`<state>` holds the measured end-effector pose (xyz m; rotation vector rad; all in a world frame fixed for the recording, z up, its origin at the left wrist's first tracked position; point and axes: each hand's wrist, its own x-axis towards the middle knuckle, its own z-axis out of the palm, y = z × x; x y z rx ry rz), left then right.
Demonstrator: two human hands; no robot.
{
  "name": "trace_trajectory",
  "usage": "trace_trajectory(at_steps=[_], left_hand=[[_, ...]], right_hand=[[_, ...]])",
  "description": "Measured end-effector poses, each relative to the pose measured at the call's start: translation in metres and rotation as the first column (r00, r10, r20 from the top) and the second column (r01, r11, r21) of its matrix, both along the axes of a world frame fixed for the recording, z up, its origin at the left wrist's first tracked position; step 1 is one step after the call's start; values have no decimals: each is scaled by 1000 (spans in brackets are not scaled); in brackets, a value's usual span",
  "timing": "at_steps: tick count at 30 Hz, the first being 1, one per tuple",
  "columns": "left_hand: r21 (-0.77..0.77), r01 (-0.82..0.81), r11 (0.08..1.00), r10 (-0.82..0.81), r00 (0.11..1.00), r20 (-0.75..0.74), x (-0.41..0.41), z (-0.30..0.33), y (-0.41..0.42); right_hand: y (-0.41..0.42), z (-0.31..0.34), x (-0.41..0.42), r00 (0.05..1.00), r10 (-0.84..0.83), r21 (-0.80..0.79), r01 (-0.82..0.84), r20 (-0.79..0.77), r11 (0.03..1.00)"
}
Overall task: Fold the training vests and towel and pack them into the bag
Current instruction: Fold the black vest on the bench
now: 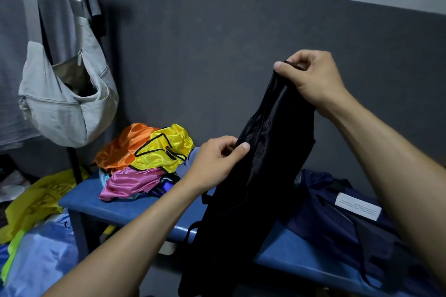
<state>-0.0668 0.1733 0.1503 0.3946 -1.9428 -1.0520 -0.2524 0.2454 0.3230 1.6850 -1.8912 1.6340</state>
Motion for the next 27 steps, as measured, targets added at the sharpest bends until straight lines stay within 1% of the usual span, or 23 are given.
trace_trajectory(at_steps=[3, 5, 6, 10, 13, 17, 23, 27], left_hand=[[-154, -193, 969, 197, 980, 15, -8, 6, 10], [-183, -281, 942, 283, 959, -13, -14, 14, 16], [-170, -304, 937, 305, 952, -26, -17, 18, 20], [-120, -348, 930, 343, 937, -62, -25, 32, 24], [-103, -356, 929, 353, 935, -43, -25, 36, 26], [-129, -372, 919, 375, 927, 4, -21, 33, 24], [-193, -371, 908, 397, 910, 118, -19, 22, 14], [-208, -309, 928, 349, 917, 194, -17, 13, 7]], right_hand=[[-1, 6, 12, 1000, -15, -17, 15, -23, 1000], [-3, 9, 19, 998, -7, -13, 6, -58, 1000], [-3, 10, 23, 997, 2, -13, -3, -76, 1000], [-4, 7, 26, 993, 40, 12, -39, -108, 999], [1, 8, 24, 993, 68, 10, -68, -99, 998], [11, 10, 22, 986, 140, -7, -141, -92, 990], [22, 13, 23, 978, 193, -37, -196, -84, 980], [23, 10, 26, 969, 235, -36, -238, -71, 970]])
